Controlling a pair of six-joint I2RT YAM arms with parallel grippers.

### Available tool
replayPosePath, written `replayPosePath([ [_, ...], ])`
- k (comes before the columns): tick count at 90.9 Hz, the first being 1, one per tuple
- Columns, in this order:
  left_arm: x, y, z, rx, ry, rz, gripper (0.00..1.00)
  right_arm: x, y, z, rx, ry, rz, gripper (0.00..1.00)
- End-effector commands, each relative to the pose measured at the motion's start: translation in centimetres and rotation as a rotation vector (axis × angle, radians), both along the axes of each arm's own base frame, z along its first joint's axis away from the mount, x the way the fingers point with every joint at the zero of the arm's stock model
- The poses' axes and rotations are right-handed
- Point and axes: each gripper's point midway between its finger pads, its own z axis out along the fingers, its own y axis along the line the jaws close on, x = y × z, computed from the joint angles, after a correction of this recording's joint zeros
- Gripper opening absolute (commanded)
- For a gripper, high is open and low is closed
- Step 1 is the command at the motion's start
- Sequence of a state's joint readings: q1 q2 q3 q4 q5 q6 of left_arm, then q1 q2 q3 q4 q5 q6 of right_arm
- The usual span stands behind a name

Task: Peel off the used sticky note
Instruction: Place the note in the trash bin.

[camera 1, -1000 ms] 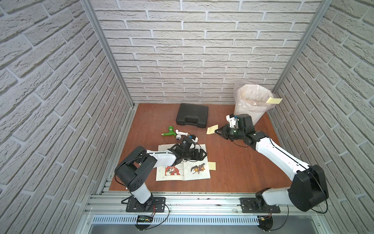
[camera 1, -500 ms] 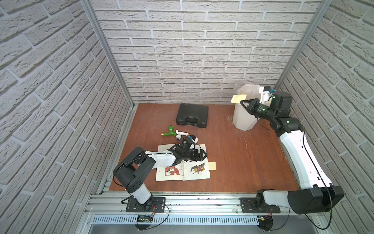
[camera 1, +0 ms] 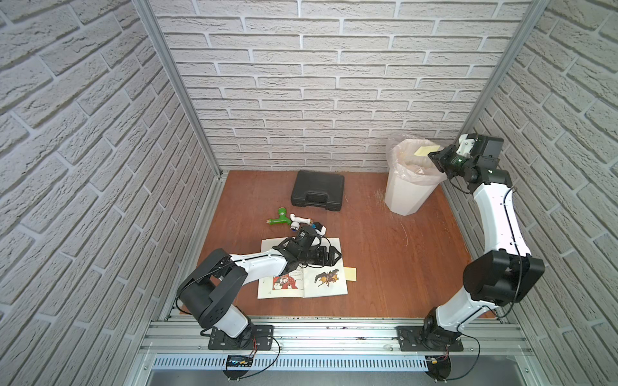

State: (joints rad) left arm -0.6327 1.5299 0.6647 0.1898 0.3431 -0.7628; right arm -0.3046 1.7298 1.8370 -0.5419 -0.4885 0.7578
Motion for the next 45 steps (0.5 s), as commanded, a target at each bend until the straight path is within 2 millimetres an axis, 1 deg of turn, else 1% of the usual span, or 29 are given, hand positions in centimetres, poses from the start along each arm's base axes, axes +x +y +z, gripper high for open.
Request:
replayPosePath([
  [1,-0.2,0.2,0.8,-0.001,-0.03,-0.002,0.98,0.1,-0.5,1.8,-0.036,-0.02,0.008,0.12],
  [5,-0.2,0.3,1.0,-0.001,-0.034,-0.002,0.98,0.4,-0.8,1.7,-0.043,-0.006,0.009,0.16],
  [10,-0.2,0.4,1.2,0.001,-0.039,-0.001,0.98,0.4,-0.9,2.1,-0.059,-0.006,0.01,0.23],
  [12,-0.2,0.4,1.4,0.0,-0.043,-0.002,0.98,0.5,-0.9,2.2,-0.062,-0.007,0.01,0.24],
  [17,-0.2,0.5,1.7,0.003,-0.049,-0.001,0.98,0.4,-1.0,2.7,-0.072,-0.013,0.008,0.33],
  [19,-0.2,0.5,1.8,0.005,-0.051,0.0,0.98,0.3,-1.0,2.8,-0.075,-0.015,0.009,0.39],
  [23,-0.3,0.6,1.9,0.01,-0.052,-0.001,0.98,0.3,-0.9,3.2,-0.078,-0.024,0.015,0.47],
  [31,-0.4,0.8,2.2,0.016,-0.057,0.002,0.98,-0.1,-0.5,3.8,-0.079,-0.033,0.032,0.57],
  [38,-0.5,1.1,2.6,0.022,-0.064,0.005,0.98,-0.6,-0.2,4.2,-0.078,-0.04,0.04,0.61],
  [45,-0.7,1.5,2.9,0.031,-0.068,0.011,0.98,-1.4,0.5,4.3,-0.063,-0.049,0.053,0.62],
])
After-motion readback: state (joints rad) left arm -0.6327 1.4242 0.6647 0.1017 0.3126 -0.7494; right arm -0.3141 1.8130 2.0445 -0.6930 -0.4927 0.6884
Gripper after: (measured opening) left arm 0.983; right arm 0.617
